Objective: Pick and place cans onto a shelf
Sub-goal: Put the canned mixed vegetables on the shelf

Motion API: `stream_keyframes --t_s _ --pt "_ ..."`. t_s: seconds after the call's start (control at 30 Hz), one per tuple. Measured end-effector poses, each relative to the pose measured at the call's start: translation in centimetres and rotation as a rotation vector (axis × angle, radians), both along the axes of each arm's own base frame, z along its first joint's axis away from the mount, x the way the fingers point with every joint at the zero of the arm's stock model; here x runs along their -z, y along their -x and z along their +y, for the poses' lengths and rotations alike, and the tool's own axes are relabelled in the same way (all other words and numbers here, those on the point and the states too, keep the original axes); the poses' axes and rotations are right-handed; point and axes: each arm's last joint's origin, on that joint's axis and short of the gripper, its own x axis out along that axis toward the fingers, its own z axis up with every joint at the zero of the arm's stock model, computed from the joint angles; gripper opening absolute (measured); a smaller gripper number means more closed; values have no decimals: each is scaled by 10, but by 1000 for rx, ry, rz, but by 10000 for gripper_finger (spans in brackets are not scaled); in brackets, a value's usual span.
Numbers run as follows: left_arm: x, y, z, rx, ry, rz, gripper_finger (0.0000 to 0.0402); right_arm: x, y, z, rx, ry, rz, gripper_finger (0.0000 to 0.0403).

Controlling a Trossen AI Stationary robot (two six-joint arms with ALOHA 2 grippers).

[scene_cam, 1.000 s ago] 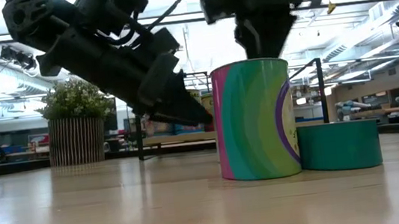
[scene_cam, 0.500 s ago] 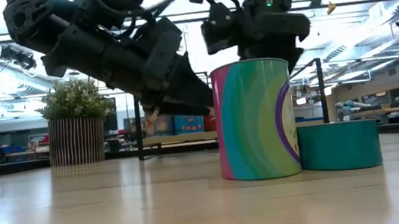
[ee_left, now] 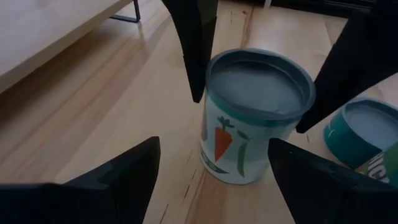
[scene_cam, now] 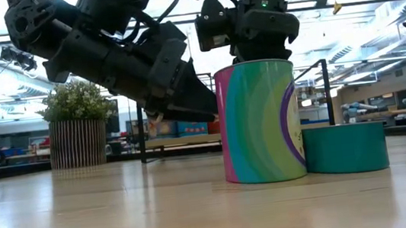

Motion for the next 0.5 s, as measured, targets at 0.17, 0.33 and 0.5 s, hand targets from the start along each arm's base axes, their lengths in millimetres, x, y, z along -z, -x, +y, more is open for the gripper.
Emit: stream_keyframes --t_s 0.17,0.33,0.5 --pt "-1 1 -2 29 -32 12 304 0 1 -5 -4 4 14 306" --pt "-17 7 -1 42 -40 26 304 -23 1 -17 0 103 70 299" --pt "-31 13 1 58 -39 40 304 -54 -7 -42 -8 208 38 301"
